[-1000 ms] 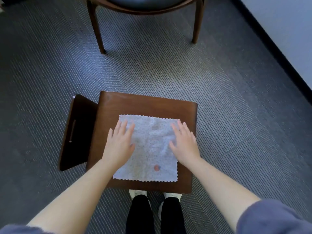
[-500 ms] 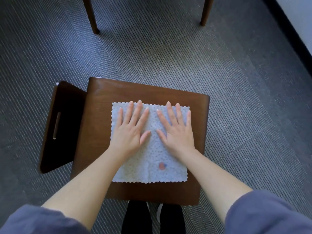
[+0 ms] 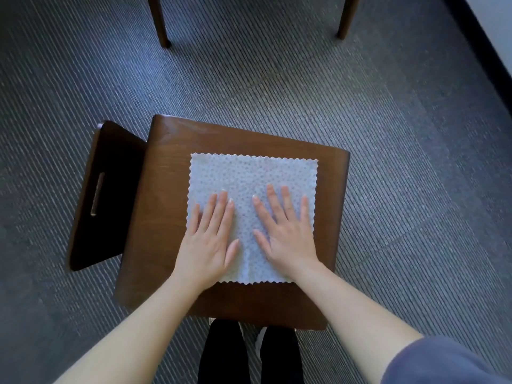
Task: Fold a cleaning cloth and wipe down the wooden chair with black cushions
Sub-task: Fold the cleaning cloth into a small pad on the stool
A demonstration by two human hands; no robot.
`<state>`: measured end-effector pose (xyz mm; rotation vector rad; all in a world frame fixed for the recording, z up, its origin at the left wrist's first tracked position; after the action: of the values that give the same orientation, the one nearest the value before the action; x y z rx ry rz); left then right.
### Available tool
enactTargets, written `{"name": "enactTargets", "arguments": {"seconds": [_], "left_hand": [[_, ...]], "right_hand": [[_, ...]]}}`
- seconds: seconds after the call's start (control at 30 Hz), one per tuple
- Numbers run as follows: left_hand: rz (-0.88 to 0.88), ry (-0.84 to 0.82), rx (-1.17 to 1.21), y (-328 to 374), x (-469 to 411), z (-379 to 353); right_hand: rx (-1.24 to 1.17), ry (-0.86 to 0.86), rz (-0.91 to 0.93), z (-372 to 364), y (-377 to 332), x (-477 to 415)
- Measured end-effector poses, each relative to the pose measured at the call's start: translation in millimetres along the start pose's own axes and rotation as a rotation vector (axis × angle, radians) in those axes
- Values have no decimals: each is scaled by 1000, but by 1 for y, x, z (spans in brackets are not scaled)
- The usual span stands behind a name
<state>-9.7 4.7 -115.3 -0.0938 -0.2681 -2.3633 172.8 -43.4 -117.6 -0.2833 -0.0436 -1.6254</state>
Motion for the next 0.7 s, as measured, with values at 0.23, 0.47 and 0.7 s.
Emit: {"name": "enactTargets", "arguments": {"seconds": [0.23, 0.47, 0.7], "left_hand": [[31, -16, 4, 1, 0, -5], [-59, -60, -38, -5, 53, 15], [21, -124, -64, -5, 65, 0]], "right_hand": [[34, -52, -2, 0, 1, 1], [46, -47, 97, 13, 17, 64], [95, -135, 4, -5, 23, 76]]}}
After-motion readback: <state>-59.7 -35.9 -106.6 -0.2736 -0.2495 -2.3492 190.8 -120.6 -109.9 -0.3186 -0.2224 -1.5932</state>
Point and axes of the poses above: each hand's wrist, its own x-axis away from the middle knuckle, its own z-axis out of the back of the hand, y = z × x, the point moved 2 cm from there along -x, towards the middle knuckle, and after that the axes turned 4 degrees about -z, right-handed, at the moved point
